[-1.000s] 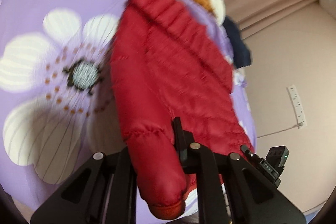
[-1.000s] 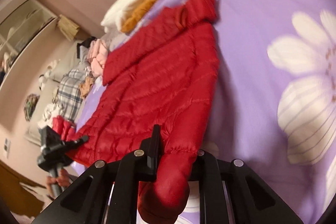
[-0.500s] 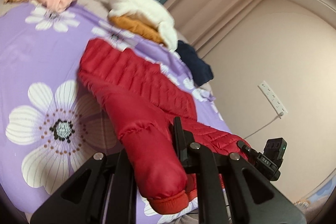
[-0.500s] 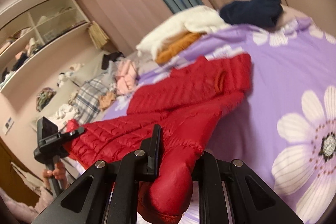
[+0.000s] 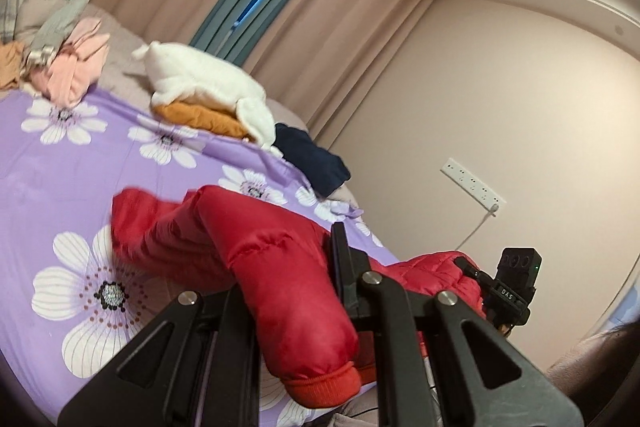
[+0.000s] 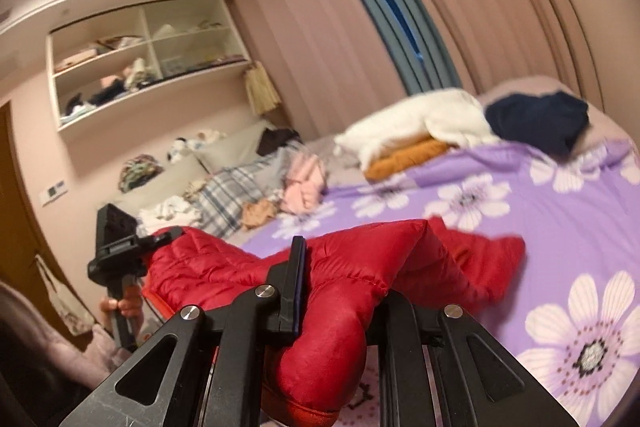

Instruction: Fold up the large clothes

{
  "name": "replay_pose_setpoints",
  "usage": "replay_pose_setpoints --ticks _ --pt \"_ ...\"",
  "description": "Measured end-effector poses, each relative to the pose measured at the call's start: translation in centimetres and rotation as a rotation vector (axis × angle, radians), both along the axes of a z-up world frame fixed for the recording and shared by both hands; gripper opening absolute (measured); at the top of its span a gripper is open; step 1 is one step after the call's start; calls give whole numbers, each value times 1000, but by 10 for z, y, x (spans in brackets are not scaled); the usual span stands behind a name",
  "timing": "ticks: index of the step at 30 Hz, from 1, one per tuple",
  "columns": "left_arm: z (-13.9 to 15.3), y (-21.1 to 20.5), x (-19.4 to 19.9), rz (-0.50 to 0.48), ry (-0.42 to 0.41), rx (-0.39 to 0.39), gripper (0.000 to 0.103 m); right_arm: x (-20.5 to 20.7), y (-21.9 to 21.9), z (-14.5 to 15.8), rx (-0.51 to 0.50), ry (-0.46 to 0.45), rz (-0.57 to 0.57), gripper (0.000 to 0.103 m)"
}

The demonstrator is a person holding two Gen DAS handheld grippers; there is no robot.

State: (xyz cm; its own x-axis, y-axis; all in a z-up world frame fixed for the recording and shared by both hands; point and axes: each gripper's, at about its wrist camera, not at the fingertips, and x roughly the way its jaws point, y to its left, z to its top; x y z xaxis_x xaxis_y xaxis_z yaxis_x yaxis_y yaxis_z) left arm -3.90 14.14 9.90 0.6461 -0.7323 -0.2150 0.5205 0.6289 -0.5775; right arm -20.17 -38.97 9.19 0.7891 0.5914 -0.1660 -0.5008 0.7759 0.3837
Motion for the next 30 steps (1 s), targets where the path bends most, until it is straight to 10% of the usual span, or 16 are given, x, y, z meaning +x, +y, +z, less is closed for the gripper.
replay_pose_setpoints --ticks 7,30 --pt "4 -1 3 -8 -30 -7 13 5 -5 4 42 -34 2 16" --pt "-71 -37 140 131 229 141 14 129 -27 -71 94 283 -214 16"
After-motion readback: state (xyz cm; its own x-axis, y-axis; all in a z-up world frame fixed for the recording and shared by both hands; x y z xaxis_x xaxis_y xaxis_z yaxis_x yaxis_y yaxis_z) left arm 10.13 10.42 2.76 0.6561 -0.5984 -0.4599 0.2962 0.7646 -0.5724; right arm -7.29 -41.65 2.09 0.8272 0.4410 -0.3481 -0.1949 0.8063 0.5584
